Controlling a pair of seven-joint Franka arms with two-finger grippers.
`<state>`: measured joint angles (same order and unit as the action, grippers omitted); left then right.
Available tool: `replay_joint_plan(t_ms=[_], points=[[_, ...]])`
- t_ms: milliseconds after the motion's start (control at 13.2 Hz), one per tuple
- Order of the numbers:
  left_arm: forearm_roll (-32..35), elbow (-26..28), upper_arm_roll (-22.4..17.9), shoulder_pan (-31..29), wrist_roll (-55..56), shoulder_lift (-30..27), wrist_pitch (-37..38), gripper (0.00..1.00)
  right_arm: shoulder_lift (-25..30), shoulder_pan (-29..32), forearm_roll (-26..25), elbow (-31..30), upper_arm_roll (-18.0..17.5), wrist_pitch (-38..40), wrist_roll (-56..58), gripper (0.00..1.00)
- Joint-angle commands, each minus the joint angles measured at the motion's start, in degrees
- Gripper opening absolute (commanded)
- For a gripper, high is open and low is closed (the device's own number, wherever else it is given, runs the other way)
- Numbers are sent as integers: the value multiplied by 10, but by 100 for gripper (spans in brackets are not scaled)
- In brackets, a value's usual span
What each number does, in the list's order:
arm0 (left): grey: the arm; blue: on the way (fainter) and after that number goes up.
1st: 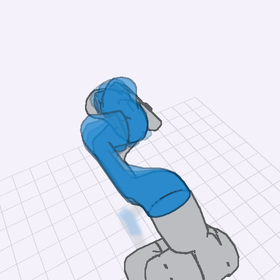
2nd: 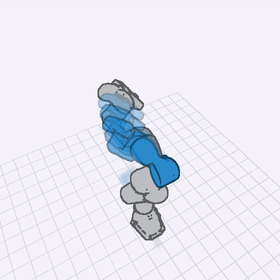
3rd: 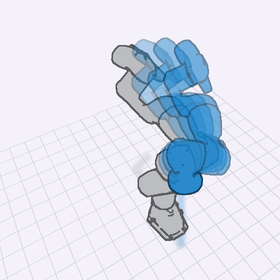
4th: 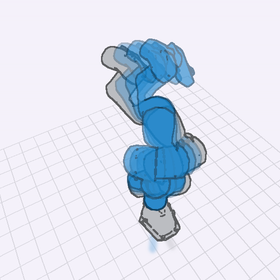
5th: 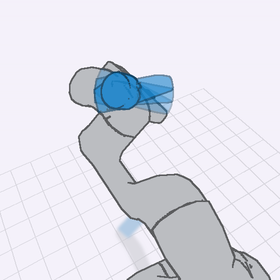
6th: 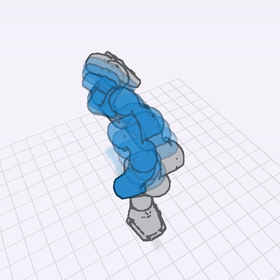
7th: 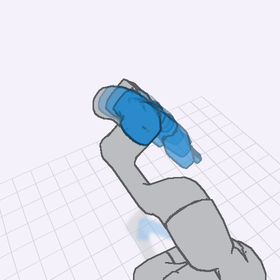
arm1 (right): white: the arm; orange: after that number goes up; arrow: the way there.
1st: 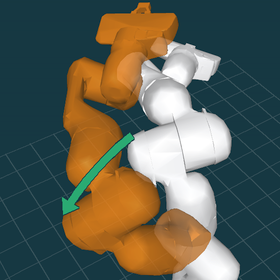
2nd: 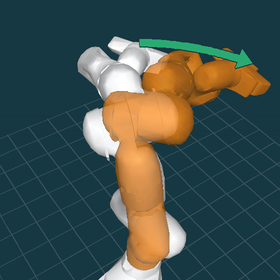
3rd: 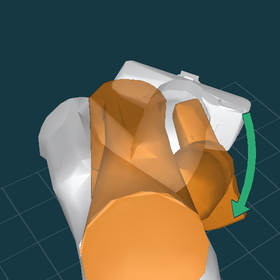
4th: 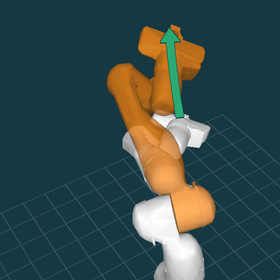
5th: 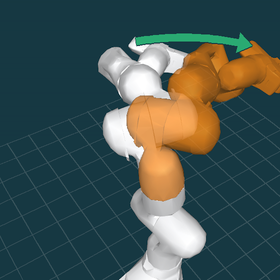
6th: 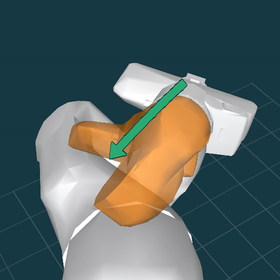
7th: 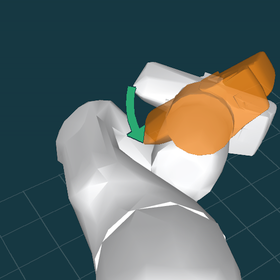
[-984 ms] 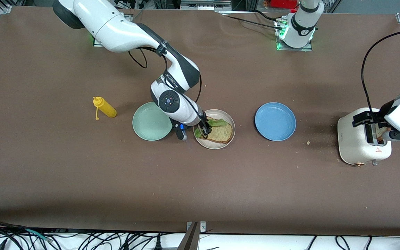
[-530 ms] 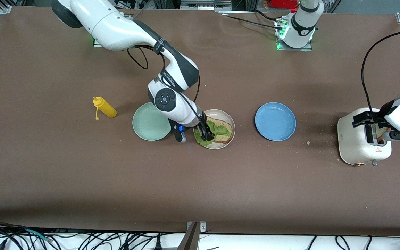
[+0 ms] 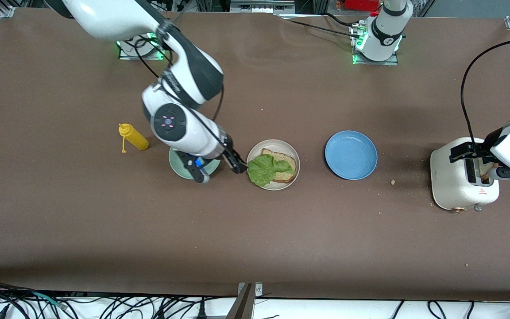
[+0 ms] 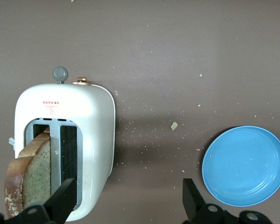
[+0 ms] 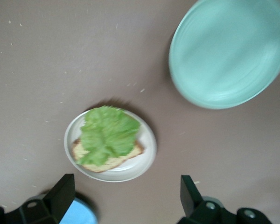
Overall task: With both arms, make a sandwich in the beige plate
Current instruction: 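Withdraw the right gripper while the left gripper reaches into the toaster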
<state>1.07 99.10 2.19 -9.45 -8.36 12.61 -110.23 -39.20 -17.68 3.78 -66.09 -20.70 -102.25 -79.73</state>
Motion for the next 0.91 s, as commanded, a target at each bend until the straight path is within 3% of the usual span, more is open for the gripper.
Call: replay_joint_plan(t_ms=[0, 303, 530, 833], points=[[19, -5, 4, -3, -1, 1, -1, 100, 77, 37, 1, -55, 19, 70, 135, 100], [20, 1, 4, -22, -3, 3, -9, 100, 182, 107, -1, -144, 69, 91, 312, 100], [20, 1, 3, -62, -78, 4, -8, 100, 219, 142, -1, -174, 121, 91, 482, 100], [14, 2, 3, -123, -177, 23, -24, 100, 229, 211, -5, -189, 131, 86, 634, 100]])
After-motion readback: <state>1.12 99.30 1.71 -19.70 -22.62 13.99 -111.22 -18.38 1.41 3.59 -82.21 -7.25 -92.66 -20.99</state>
